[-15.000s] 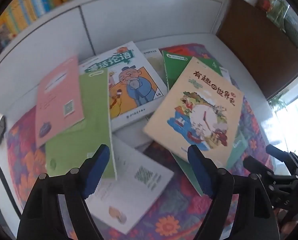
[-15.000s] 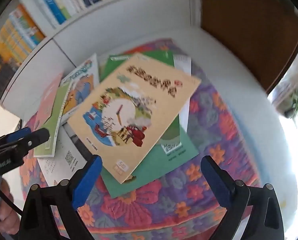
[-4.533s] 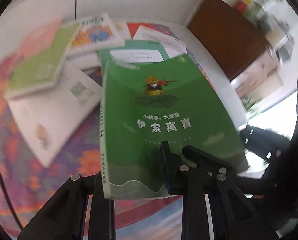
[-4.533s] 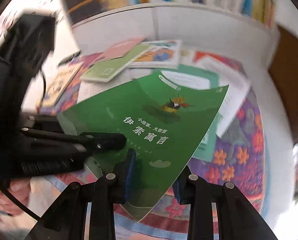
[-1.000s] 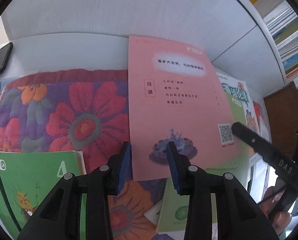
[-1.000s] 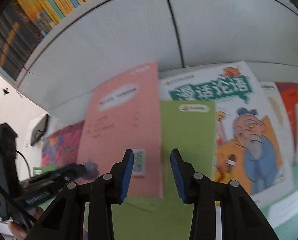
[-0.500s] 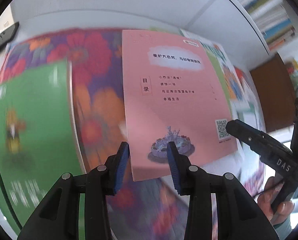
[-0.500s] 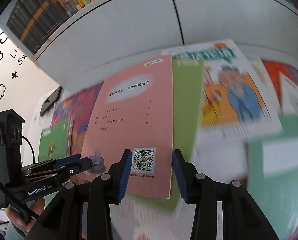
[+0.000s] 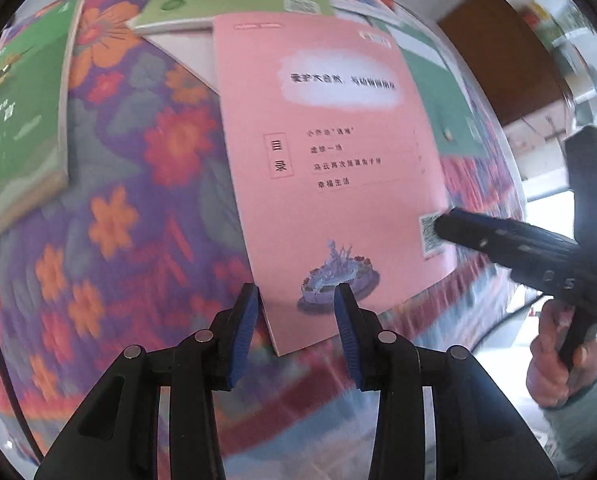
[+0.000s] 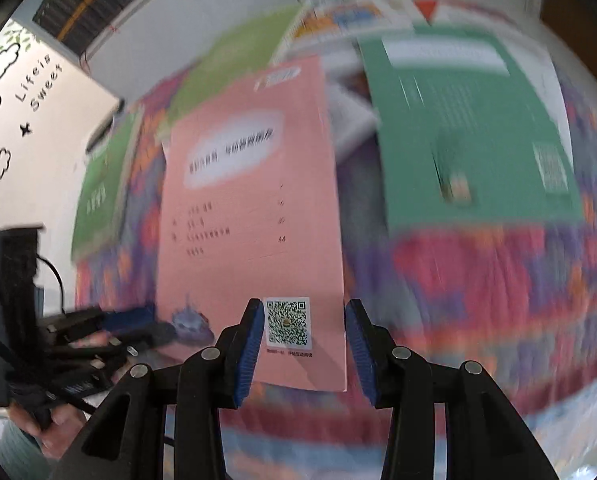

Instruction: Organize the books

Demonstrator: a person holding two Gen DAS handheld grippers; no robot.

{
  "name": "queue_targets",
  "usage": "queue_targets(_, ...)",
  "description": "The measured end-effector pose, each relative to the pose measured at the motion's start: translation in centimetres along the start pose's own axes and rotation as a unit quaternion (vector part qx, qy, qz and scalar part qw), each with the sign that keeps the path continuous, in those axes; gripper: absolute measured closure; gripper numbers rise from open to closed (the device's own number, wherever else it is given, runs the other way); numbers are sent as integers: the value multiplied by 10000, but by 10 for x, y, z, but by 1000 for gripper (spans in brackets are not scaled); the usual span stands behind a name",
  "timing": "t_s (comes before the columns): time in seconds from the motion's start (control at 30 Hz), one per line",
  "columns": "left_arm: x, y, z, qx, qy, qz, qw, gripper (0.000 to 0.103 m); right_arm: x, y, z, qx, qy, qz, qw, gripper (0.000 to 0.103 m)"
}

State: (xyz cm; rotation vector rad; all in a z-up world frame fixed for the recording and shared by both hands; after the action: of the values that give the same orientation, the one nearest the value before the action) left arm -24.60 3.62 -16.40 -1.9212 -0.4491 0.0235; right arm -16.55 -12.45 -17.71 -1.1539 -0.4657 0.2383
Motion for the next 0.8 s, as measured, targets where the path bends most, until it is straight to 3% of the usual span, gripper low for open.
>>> queue_targets(0.1,0,-3,5,-102,-204,-28,9997,68,-15,6,-13,179,-2,134,9998,62)
queue_targets(0.27,8,-11,28,-75,-708,-313,9970,68,-2,3,-29,249,196,-374,9988,62)
queue_targets(0.37,11,-5,27,-52,-695,-291,9971,68,8,8,-32,573,407,-665,9953,61)
queue_targets(0.53,16,5,11,36,-576,-296,9979,68,14,11,-25,835,354,-736,9932,61)
queue_targets(0.73,16,6,10,141,-572,-258,9979,68,8,6,-29,1663,702,-523,9822,61)
queue_targets(0.8,17,5,13,8,-671,-255,9974,68,8,-3,-31,2231,931,-526,9689,61)
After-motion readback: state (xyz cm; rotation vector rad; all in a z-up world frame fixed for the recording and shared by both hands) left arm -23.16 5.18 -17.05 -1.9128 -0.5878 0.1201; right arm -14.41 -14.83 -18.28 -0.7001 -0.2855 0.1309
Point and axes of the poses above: each gripper's, at about its wrist camera, not at the fingertips, and y roughly the way its jaws point, z to its left, x to its top, the point moved 6 cm from there along y, roughly the way its jaws point
